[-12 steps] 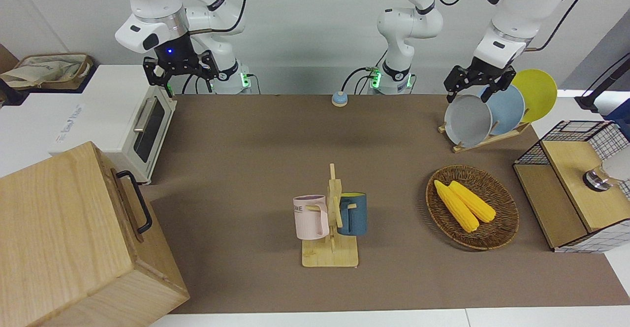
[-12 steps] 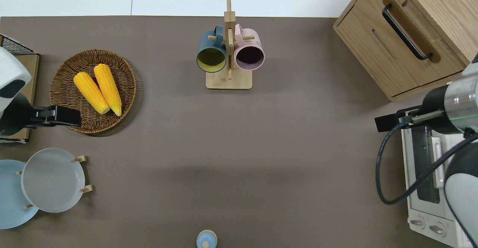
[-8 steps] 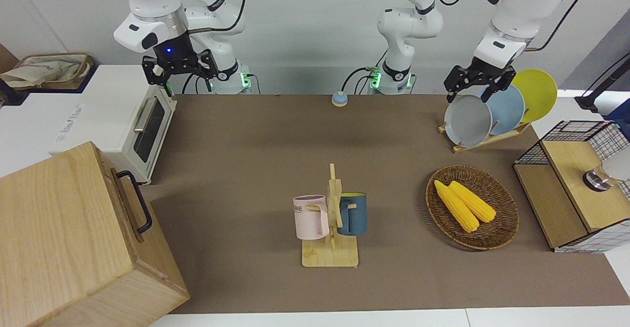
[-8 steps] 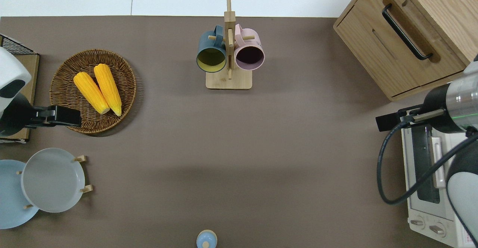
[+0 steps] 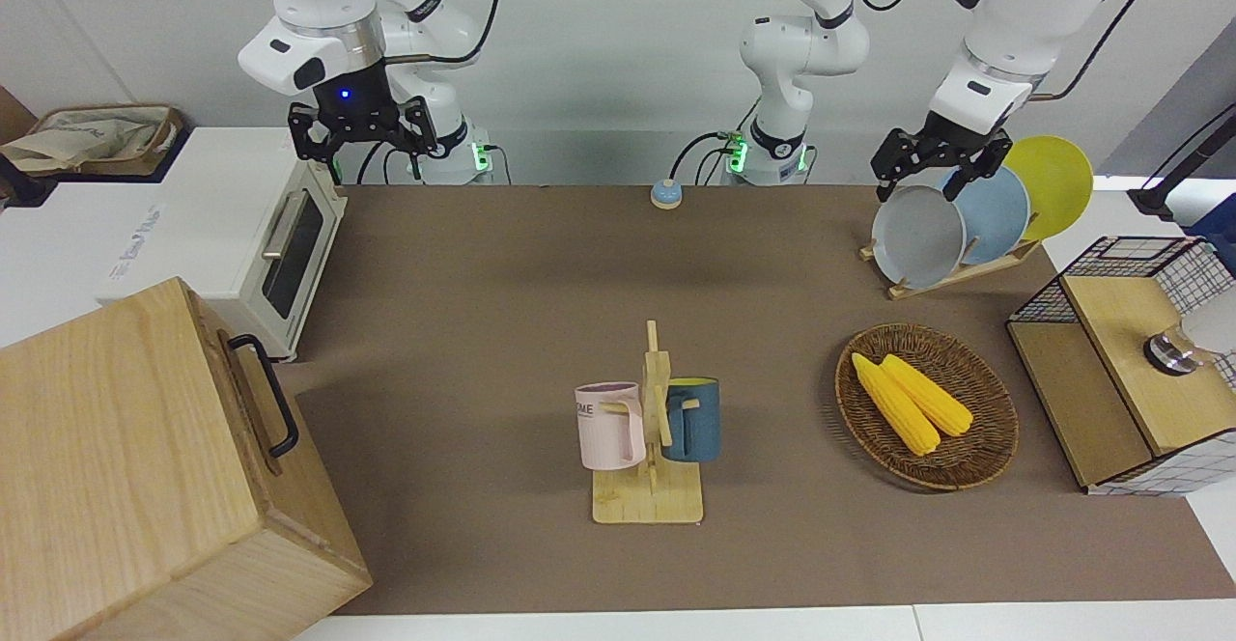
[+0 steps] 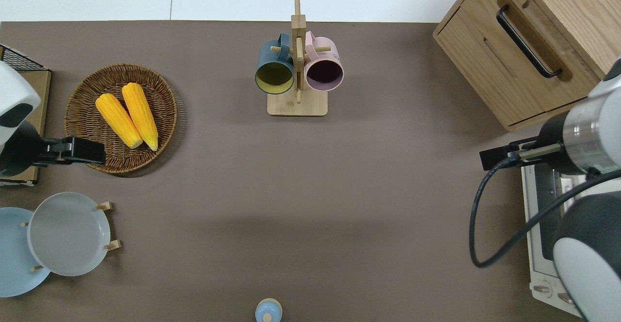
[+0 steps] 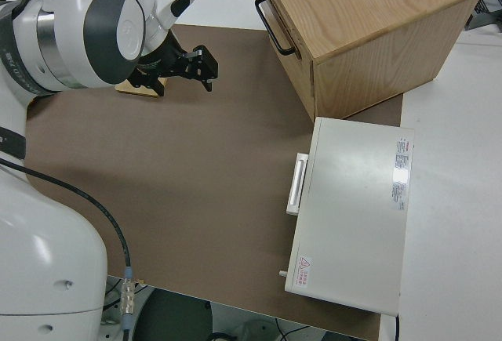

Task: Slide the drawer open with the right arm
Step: 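Reach the right gripper up toward the black drawer handle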

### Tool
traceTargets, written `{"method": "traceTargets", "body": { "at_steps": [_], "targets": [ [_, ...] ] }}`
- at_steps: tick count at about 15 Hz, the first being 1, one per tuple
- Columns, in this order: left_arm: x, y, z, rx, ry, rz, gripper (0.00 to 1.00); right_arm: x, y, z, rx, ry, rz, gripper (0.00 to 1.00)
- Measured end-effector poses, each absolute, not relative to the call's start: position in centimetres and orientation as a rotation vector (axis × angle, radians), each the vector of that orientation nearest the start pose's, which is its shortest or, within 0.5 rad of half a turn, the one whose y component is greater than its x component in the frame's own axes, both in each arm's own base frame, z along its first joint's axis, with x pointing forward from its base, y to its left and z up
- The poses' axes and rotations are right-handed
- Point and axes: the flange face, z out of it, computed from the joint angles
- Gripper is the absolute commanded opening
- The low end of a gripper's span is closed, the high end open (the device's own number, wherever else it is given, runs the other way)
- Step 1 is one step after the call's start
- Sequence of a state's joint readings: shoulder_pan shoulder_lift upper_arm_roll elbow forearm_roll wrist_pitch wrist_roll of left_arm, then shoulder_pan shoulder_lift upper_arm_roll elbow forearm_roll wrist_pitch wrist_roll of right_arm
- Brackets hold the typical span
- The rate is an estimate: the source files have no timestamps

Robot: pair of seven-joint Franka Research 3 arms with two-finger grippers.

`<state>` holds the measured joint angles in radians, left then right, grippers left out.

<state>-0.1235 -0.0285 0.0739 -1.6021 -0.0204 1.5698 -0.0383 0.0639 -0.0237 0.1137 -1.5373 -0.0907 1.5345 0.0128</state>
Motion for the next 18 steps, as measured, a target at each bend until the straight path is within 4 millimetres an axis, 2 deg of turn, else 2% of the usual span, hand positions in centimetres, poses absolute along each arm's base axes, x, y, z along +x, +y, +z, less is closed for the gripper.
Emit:
{"method": "traceTargets", "body": {
  "at_steps": [4,6,8,9,15,18],
  "targets": [
    [54.5,-2.9,62.5,-3.164,0.018,0.008,1.0,53.0,14.1,64.6,-3.446,-0.415,-0.117,0.985],
    [54.5,-2.9,62.5,-3.164,0.018,0.008,1.0,53.2,15.6,63.5,-3.555,-0.473,-0.143,0.983],
    [54.5,-2.9,62.5,-3.164,0.018,0.008,1.0,53.6,17.2,61.8,-3.662,-0.519,-0.179,0.981],
    [54.5,-2.9,62.5,-3.164,0.018,0.008,1.0,53.9,18.5,60.2,-3.735,-0.554,-0.217,0.981],
    [54.5,-2.9,62.5,-3.164,0.018,0.008,1.0,56.5,20.6,55.7,-3.971,-0.758,-0.41,0.992],
    [54.5,-2.9,62.5,-3.164,0.018,0.008,1.0,57.6,23.2,52.3,-4.06,-0.821,-0.6,0.99]
  ]
}}
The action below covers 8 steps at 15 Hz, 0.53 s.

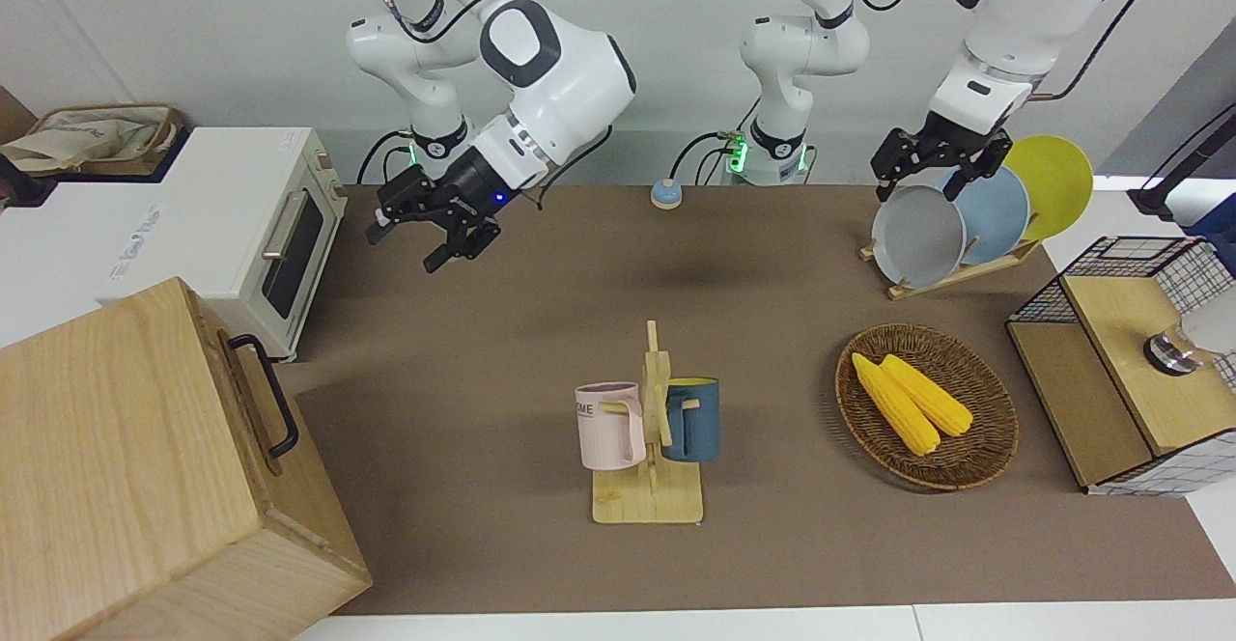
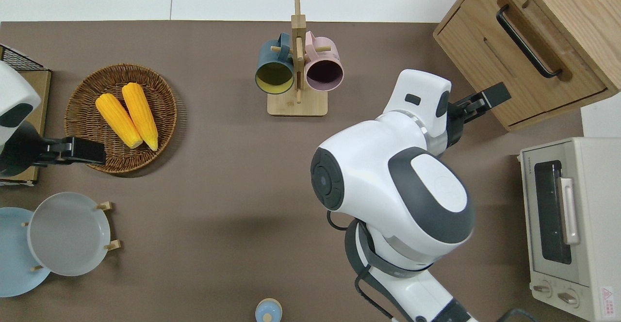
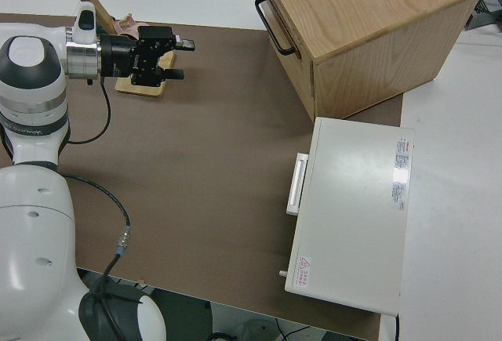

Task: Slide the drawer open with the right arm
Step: 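Reach the right gripper up toward the black drawer handle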

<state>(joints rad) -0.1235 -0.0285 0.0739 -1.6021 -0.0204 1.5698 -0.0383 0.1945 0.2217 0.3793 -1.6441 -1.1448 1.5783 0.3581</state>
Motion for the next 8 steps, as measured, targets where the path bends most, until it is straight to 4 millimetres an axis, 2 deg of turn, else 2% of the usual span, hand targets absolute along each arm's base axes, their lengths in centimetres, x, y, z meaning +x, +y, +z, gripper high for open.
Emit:
{"method": "traceTargets", "body": {
  "at_steps": [3,6,8],
  "targets": [
    [54.5,-2.9,62.5,-3.164,0.018,0.008,1.0,58.7,24.3,48.6,1.902,0.425,0.345,0.985],
    [54.5,-2.9,62.5,-3.164,0.018,0.008,1.0,60.4,23.2,46.2,1.807,0.404,0.371,0.969],
    [54.5,-2.9,62.5,-3.164,0.018,0.008,1.0,61.2,22.4,45.6,1.761,0.4,0.379,0.942]
  ]
}}
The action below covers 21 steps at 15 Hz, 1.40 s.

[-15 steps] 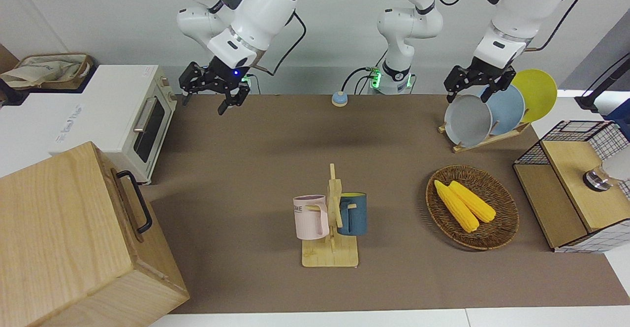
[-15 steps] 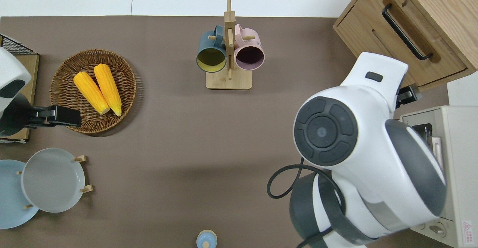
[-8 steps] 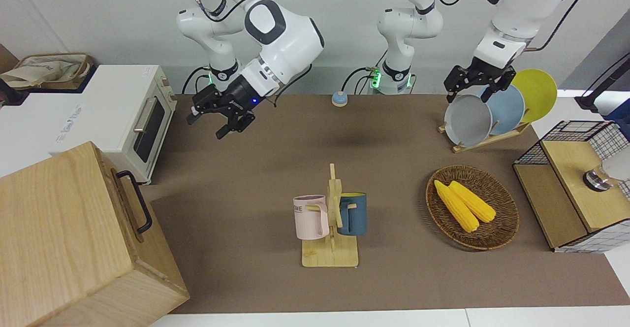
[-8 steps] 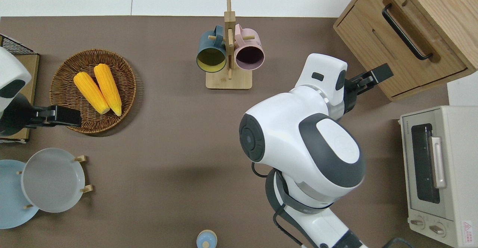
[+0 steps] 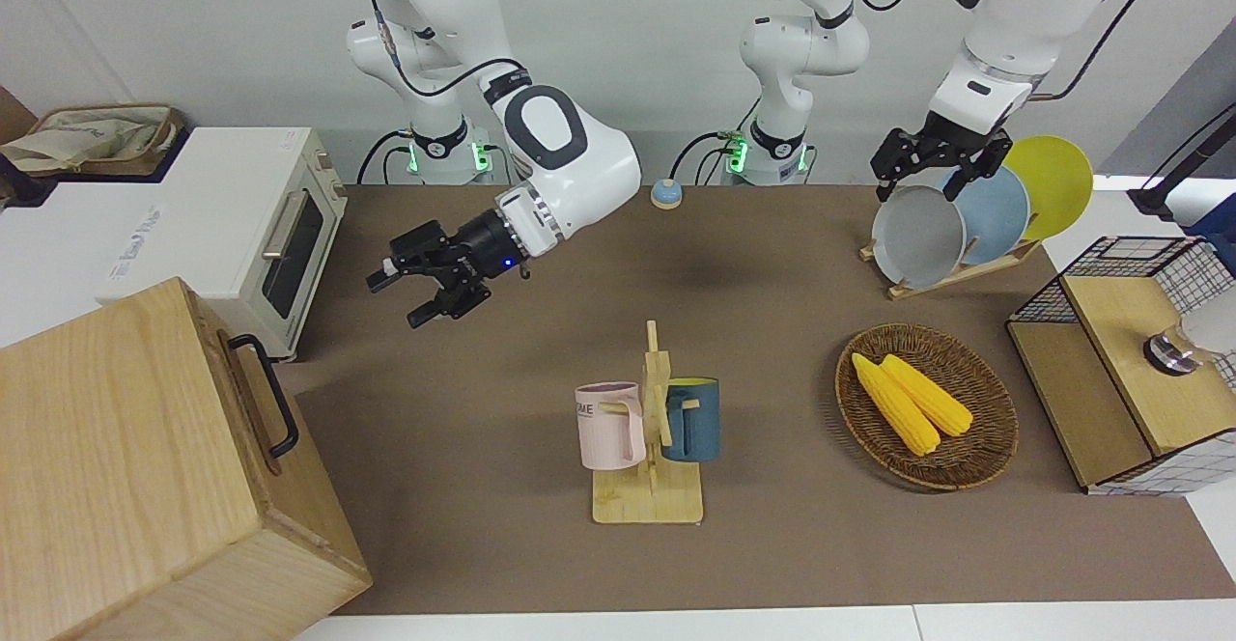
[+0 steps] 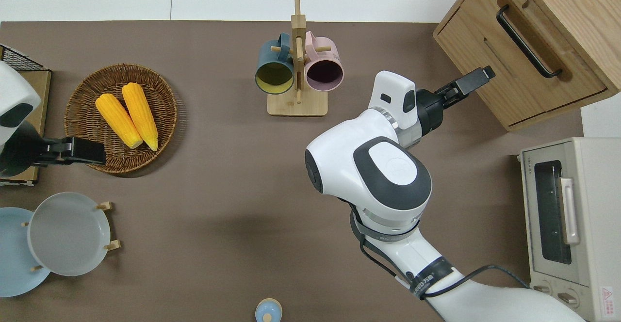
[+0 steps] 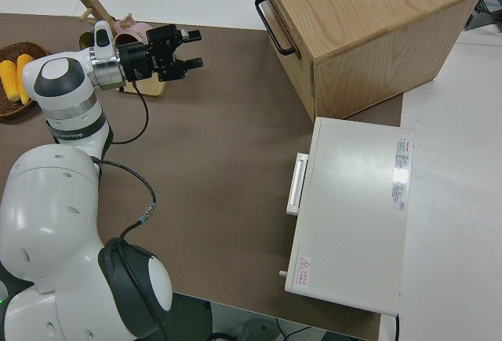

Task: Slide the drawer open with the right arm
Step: 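Reach the right gripper up toward the black drawer handle, then close the right gripper on the black drawer handle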

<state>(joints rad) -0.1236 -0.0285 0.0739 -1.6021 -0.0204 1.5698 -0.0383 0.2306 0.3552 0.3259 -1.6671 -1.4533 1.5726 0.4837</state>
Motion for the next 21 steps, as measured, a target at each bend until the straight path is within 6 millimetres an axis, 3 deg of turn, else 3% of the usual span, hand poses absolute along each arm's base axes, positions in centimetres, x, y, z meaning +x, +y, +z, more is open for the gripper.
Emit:
{"method": "traceTargets", "body": {
  "at_steps": [3,14,21],
  "targets": [
    [54.5,-2.9,62.5,-3.164,0.018,0.008,1.0,62.4,20.4,45.1,1.708,0.385,0.376,0.895],
    [54.5,-2.9,62.5,-3.164,0.018,0.008,1.0,66.3,14.6,42.7,1.632,0.414,0.448,0.87],
    [54.5,-2.9,62.5,-3.164,0.018,0.008,1.0,67.7,11.6,42.0,1.63,0.459,0.477,0.837]
  ]
}}
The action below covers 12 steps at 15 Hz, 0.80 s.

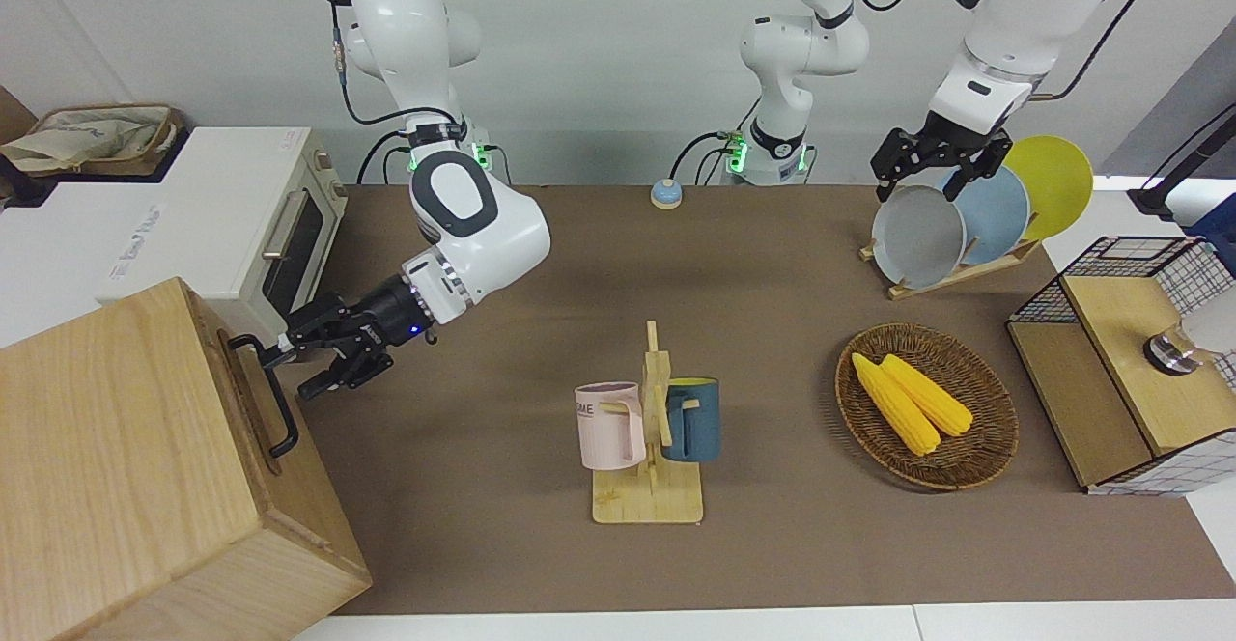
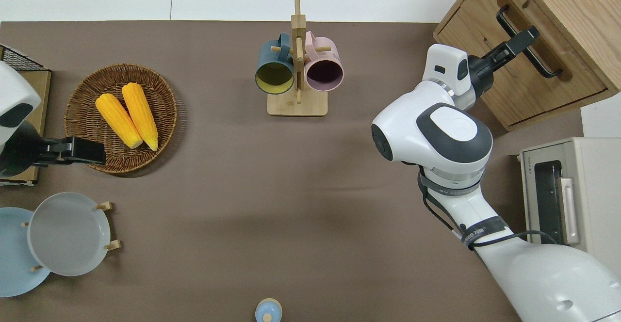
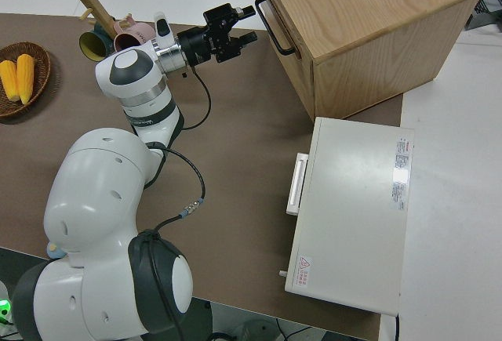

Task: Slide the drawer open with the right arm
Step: 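Close the right gripper on the black drawer handle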

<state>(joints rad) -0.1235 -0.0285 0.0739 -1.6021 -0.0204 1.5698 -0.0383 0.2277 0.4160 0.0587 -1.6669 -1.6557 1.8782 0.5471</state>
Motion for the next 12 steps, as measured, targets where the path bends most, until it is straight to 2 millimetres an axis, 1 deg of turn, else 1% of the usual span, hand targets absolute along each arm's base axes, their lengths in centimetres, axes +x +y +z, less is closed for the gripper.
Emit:
{"method": "traceTargets", "body": {
  "at_steps": [1,2,4,6,7,8,12],
  "targets": [
    [54.5,-2.9,62.5,-3.164,0.018,0.008,1.0,67.8,11.4,41.9,1.632,0.465,0.48,0.828],
    [54.5,-2.9,62.5,-3.164,0.018,0.008,1.0,67.9,11.2,41.7,1.635,0.471,0.482,0.781],
    [54.5,-2.9,62.5,-3.164,0.018,0.008,1.0,68.2,10.4,41.4,1.642,0.475,0.485,0.637],
    [54.5,-2.9,62.5,-3.164,0.018,0.008,1.0,68.4,9.8,41.3,1.647,0.477,0.49,0.417],
    [54.5,-2.9,62.5,-3.164,0.018,0.008,1.0,68.5,9.5,41.2,1.649,0.477,0.493,0.286],
    [54.5,-2.9,62.5,-3.164,0.018,0.008,1.0,68.5,9.3,41.1,1.649,0.48,0.496,0.189],
    [54.5,-2.9,62.5,-3.164,0.018,0.008,1.0,68.6,9.3,40.8,1.648,0.479,0.5,0.092]
  ]
}}
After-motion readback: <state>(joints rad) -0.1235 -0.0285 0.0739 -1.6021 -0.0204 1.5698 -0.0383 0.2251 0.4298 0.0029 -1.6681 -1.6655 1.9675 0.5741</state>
